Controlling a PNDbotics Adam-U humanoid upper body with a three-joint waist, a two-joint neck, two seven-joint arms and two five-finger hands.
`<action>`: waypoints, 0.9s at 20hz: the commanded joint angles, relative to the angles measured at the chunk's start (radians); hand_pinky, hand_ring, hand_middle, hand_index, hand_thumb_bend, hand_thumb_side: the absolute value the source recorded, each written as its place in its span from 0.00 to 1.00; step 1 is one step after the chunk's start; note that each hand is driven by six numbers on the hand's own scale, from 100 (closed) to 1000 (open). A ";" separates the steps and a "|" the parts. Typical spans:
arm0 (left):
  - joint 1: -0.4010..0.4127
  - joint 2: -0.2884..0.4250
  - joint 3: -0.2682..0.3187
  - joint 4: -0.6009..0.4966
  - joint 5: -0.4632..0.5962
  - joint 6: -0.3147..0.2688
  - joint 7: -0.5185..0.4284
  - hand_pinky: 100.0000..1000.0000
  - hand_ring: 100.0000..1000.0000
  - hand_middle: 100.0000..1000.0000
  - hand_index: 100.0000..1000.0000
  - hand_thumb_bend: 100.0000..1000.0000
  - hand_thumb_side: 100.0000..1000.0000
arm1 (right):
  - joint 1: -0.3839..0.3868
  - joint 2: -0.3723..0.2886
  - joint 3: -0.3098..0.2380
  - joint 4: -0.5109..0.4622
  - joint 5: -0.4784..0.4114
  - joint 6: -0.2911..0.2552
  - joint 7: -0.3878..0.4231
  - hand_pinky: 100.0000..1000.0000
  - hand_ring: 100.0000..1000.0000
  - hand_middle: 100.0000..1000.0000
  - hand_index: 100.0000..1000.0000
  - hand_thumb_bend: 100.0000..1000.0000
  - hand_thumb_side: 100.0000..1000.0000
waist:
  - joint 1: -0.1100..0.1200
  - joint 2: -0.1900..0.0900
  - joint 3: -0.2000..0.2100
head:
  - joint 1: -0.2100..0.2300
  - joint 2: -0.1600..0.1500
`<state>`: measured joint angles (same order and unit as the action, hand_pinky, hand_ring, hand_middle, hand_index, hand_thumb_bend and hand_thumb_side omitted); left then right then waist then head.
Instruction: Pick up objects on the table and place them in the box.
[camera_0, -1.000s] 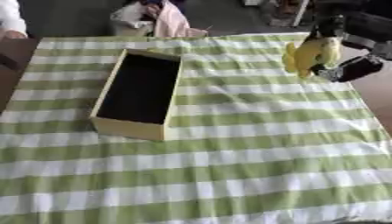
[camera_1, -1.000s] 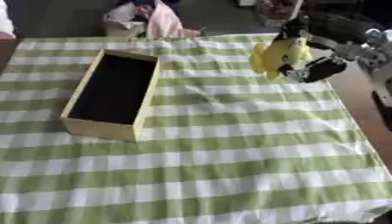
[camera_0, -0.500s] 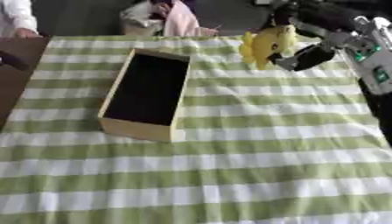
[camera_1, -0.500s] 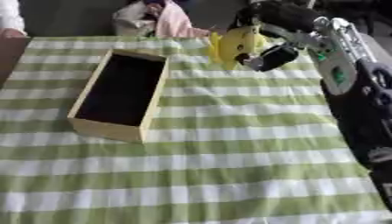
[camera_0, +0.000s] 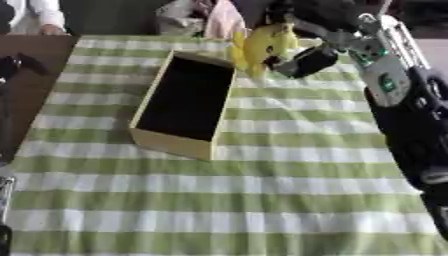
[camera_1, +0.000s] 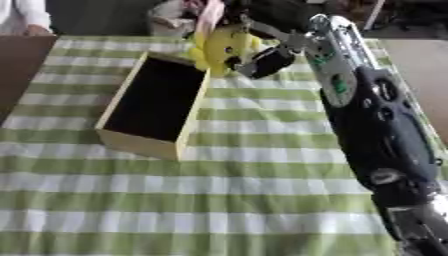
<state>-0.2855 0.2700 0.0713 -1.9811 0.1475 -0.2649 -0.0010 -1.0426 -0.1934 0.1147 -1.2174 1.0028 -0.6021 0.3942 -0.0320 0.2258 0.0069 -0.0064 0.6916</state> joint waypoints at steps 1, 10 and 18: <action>-0.020 0.000 -0.003 -0.019 0.008 0.000 -0.006 0.41 0.92 0.80 0.67 0.00 0.71 | -0.043 0.052 -0.016 -0.009 0.047 0.010 -0.018 0.82 0.65 0.59 0.73 0.00 0.11 | 0.004 -0.015 0.006 | -0.009 -0.005; -0.030 -0.011 -0.011 -0.019 0.019 0.002 -0.015 0.42 0.92 0.80 0.67 0.00 0.70 | -0.081 0.186 -0.025 0.066 0.075 -0.005 0.008 0.74 0.63 0.59 0.72 0.00 0.18 | 0.009 -0.013 0.029 | -0.039 0.000; -0.036 -0.018 -0.013 -0.019 0.024 0.002 -0.018 0.42 0.92 0.80 0.67 0.00 0.71 | -0.060 0.269 -0.027 0.099 0.121 -0.006 0.018 0.72 0.63 0.58 0.72 0.00 0.20 | 0.014 -0.009 0.041 | -0.060 -0.004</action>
<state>-0.3086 0.2445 0.0578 -1.9811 0.1673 -0.2629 -0.0164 -1.0845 0.0673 0.0927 -1.1129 1.1103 -0.6056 0.4114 -0.0242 0.2308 0.0462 -0.0616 0.6920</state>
